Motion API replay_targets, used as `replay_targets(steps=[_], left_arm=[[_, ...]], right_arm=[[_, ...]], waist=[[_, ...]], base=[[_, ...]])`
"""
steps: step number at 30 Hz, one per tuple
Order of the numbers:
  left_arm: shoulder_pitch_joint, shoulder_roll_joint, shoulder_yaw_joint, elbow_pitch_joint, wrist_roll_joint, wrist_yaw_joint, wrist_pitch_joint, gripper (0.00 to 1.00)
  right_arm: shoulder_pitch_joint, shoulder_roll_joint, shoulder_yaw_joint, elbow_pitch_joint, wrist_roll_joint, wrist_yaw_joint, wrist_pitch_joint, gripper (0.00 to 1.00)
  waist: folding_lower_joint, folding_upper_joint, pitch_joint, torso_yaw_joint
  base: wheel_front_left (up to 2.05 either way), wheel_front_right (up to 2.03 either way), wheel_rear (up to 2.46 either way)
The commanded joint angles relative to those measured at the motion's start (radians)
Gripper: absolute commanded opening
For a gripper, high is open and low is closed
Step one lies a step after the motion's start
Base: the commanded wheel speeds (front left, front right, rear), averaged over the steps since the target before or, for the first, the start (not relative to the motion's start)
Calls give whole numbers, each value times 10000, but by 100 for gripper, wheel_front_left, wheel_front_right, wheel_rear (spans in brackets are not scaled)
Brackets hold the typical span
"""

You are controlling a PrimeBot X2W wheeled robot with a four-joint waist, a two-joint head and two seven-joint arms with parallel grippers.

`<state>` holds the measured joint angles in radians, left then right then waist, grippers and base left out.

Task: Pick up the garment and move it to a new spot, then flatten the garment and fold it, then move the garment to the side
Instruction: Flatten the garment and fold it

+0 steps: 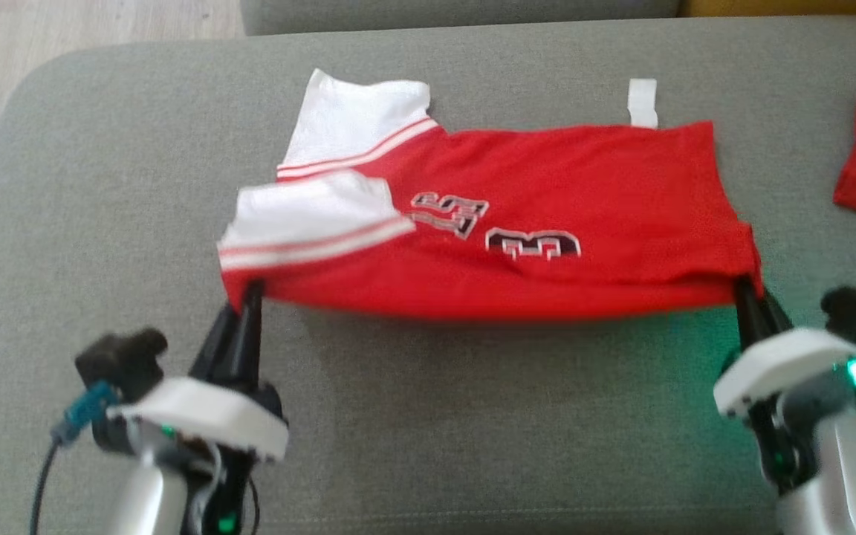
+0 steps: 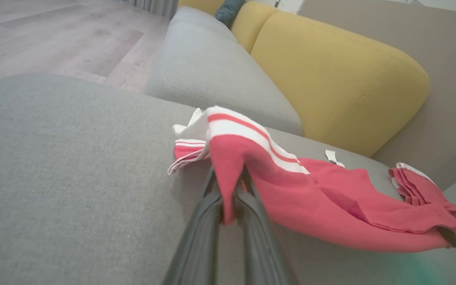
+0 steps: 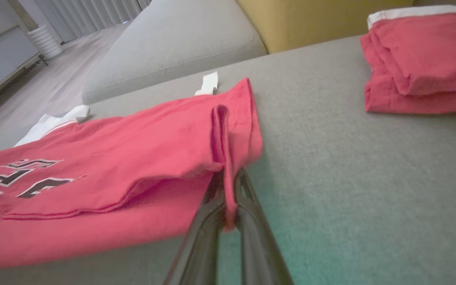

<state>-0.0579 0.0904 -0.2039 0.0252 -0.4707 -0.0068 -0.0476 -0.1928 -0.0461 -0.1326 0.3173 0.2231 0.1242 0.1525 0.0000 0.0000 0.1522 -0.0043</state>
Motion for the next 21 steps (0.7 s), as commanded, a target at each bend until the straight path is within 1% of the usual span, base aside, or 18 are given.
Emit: replay_targets(steps=[1, 7, 13, 14, 15, 16, 17, 18, 19, 20, 21], left_arm=[[164, 193, 293, -470, 21, 88, 73, 0], [1302, 202, 168, -926, -148, 269, 382, 0], [1626, 179, 28, -863, -206, 350, 522, 0], [1618, 185, 26, -818, -210, 367, 546, 0], [1596, 195, 36, -774, -207, 388, 558, 0], [1596, 195, 36, -774, -207, 388, 558, 0], [1574, 213, 67, -721, -197, 433, 569, 0], [1553, 238, 101, -669, -188, 475, 587, 6], [1532, 266, 133, -634, -183, 498, 582, 31], [1518, 295, 169, -616, -185, 513, 570, 75], [1509, 346, 206, -606, -174, 529, 573, 100]], right_arm=[[208, -41, 234, -623, 97, 65, 132, 0], [1527, -41, 132, -1723, 275, 65, 586, 0], [1926, -41, 197, -2029, 322, 65, 733, 0], [1922, -41, 229, -2050, 322, 65, 751, 1], [1908, -41, 239, -2068, 337, 65, 738, 29], [1908, -41, 239, -2068, 337, 65, 738, 29], [1892, -41, 241, -2074, 337, 65, 714, 47], [1881, -41, 254, -2075, 329, 65, 699, 96], [1870, -41, 247, -2079, 327, 65, 665, 100], [1865, -41, 242, -2088, 323, 65, 624, 100], [1868, -41, 244, -2102, 318, 65, 594, 100]], waist=[[0, 0, -9, 0], [0, 0, 131, -102], [0, 0, 324, -218], [0, 0, 357, -247], [0, 0, 377, -268], [0, 0, 377, -268], [0, 0, 397, -296], [0, 0, 420, -330], [0, 0, 438, -364], [0, 0, 456, -404], [0, 0, 472, -443]], base=[[0, 0, 0], [0, 0, 0], [0, 0, 0], [0, 0, 0], [0, 0, 0], [0, 0, 0], [0, 0, 0], [0, 0, 0], [0, 0, 0], [0, 0, 0], [0, 0, 0]])
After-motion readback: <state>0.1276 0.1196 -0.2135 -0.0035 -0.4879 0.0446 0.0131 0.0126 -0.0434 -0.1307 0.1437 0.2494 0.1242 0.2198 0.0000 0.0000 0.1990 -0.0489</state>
